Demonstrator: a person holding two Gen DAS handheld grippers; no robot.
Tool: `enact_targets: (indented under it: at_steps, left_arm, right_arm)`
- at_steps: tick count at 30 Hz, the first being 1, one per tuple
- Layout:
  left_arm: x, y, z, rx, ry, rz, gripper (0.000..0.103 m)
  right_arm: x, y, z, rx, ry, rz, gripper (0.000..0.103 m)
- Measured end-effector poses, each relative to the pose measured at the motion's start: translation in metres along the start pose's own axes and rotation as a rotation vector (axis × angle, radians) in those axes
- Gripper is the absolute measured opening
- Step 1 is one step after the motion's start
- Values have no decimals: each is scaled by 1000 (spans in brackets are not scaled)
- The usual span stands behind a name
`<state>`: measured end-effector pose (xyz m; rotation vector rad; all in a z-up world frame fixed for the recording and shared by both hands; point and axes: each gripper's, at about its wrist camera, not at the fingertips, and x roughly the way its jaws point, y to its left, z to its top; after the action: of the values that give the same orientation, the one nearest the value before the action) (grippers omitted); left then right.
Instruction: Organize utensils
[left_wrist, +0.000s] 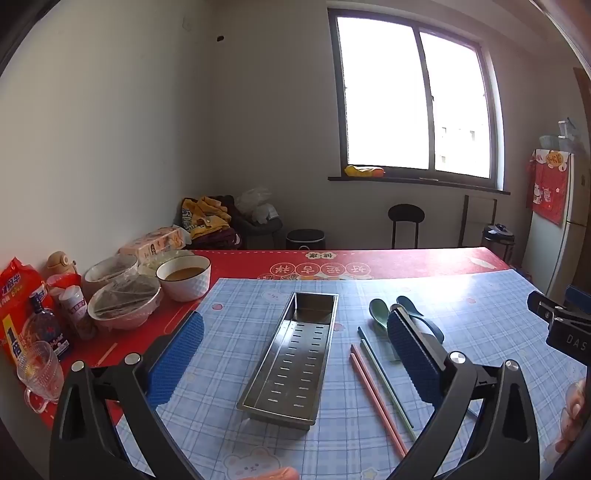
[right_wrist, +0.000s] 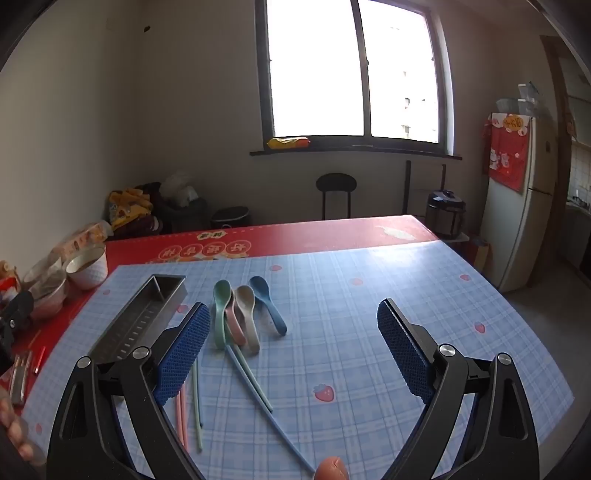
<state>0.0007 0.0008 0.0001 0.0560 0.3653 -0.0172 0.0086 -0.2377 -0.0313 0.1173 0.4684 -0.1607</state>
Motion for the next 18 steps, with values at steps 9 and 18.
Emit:
enact_targets:
  at_steps: [9, 18]
  left_arm:
    - [0, 1, 0, 2, -9, 4, 97]
    - [-2, 3, 2, 1, -15, 19, 97]
  right_arm:
    - [3, 1, -2, 1, 2, 5, 89]
    - [0, -2, -2, 4, -1, 0, 89]
